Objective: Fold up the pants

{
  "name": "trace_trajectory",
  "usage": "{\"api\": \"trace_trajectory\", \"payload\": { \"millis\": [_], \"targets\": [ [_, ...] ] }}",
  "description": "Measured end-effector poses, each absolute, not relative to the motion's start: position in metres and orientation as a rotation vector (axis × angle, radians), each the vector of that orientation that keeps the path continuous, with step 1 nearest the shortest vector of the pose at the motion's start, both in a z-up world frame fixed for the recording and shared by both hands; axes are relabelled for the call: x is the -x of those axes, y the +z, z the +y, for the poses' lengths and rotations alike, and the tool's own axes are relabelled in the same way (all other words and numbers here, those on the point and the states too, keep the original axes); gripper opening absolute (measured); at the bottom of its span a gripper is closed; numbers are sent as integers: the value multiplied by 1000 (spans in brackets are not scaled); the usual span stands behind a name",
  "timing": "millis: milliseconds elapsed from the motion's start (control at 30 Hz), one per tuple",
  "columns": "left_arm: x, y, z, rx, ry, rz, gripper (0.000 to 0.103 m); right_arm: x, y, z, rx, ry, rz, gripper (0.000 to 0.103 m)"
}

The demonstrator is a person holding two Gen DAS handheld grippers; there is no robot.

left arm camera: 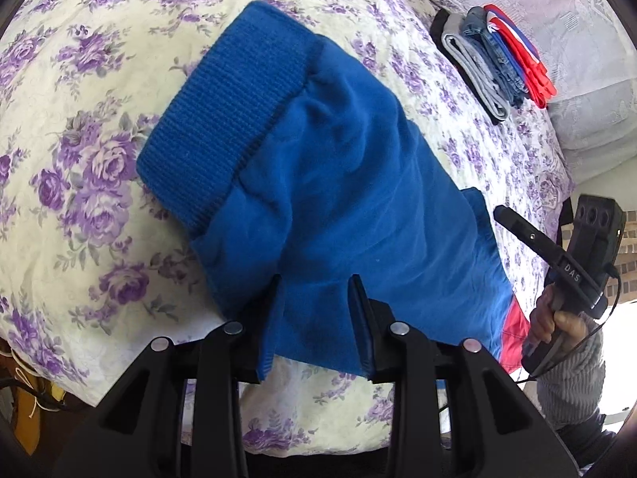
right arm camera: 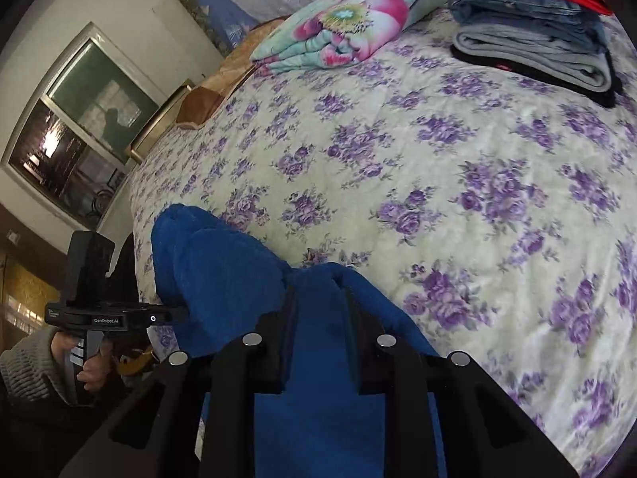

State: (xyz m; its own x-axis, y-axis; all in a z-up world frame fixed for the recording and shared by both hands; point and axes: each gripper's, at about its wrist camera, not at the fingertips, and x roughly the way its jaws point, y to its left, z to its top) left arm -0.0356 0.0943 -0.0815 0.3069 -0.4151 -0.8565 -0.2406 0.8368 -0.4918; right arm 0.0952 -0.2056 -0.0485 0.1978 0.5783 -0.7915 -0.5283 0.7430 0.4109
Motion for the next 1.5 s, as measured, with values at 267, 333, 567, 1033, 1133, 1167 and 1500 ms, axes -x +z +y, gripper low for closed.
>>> {"api": "trace_trajectory", "payload": {
  "millis": [267,333,567,1033,1133,1167,1500],
  "targets": [
    [39,-90,97,667,-96,1253,32,-110,-61,-187,37,802,1185,19],
    [39,-90,97,672,-93,1251,32,-111,-54,-190,34,815,1168,19],
    [37,-93,98,676,-91,1262,32,-118,-63,-190,47,834,1218,19],
    [33,-94,94,669,-89,1268,32,-128,-73,-192,-18,855,1235,22],
    [32,-94,94,670,-89,1269,32,-124,-72,-187,0,864,1212,22],
    [32,-94,94,670,-89,1270,32,-121,-66,-185,24,867,1177,19],
    [32,-94,94,670,-92,1265,32,-142,-71,-222,-78,622,1136,0]
  ]
}}
